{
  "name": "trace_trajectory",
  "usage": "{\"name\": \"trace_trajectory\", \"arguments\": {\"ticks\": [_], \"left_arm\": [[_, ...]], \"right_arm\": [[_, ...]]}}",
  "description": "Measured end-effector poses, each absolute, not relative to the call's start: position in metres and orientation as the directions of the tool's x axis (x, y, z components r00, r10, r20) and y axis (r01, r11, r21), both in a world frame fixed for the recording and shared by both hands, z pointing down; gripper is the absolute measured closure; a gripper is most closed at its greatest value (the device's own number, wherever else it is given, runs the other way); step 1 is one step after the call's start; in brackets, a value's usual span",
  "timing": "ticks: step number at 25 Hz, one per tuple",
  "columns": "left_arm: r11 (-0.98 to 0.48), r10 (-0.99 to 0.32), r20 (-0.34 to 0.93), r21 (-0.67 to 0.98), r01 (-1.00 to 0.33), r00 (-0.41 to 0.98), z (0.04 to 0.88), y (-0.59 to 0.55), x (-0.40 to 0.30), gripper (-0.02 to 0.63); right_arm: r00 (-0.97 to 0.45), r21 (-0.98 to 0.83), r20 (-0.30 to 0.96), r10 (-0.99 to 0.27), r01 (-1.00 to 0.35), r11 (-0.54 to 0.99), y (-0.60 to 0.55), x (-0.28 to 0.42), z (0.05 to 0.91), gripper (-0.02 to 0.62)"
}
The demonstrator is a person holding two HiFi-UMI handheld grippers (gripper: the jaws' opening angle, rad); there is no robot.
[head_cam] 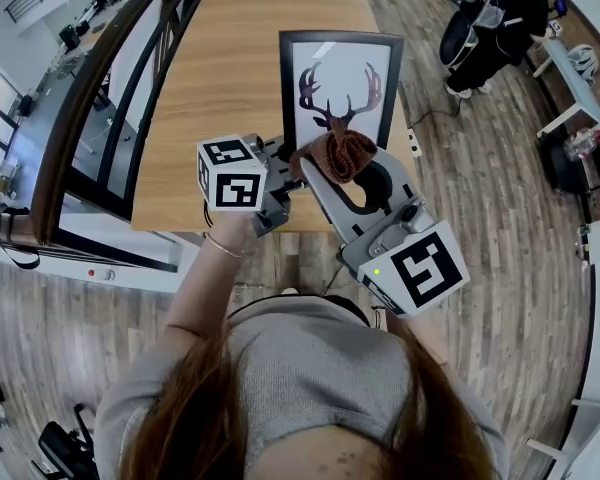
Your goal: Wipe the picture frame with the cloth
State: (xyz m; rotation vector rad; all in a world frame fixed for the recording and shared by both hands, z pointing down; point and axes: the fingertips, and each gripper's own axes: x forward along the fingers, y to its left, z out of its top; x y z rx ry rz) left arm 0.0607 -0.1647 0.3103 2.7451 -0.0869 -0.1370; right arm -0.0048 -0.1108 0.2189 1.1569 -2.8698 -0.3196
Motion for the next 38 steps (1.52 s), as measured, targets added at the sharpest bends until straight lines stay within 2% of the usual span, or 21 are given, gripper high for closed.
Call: {"name": "trace_trajectory", "arguments": {"ticks": [6,9,19,23,31,38], "left_arm": [[-0.918,-0.111,-0.096,0.391,-0.065,0.989,0.314,-0.171,0.063,0.56],[-0.918,-0.11,-0.106,0.392,-0.06,0.988,0.311,-0.169,0.063,0.56],[-0.93,-0.059,-0.079,0.367,-0.027,0.995,0.306,-0.16,0.059,0.559],[-0.927,-0.04,-0.08,0.376,-0.007,0.996,0.302,-0.156,0.058,0.56],[-0.925,0.009,-0.083,0.377,0.039,0.997,0.301,-0.15,0.059,0.559],[-0.923,0.001,-0.081,0.384,0.031,0.997,0.302,-0.15,0.058,0.558]], "right_arm": [[-0.75,0.159,-0.033,-0.661,-0.657,0.737,-0.098,0.009,0.227,0.499],[-0.74,0.141,-0.065,-0.669,-0.671,0.728,-0.095,0.02,0.218,0.499],[-0.584,0.227,-0.366,-0.725,-0.811,0.539,-0.127,0.054,0.101,0.499],[-0.548,0.302,-0.435,-0.715,-0.836,0.457,-0.151,0.051,0.067,0.499],[-0.523,0.346,-0.4,-0.753,-0.847,0.404,-0.196,0.041,0.081,0.499],[-0.53,0.334,-0.354,-0.771,-0.841,0.425,-0.196,0.042,0.106,0.499]]}}
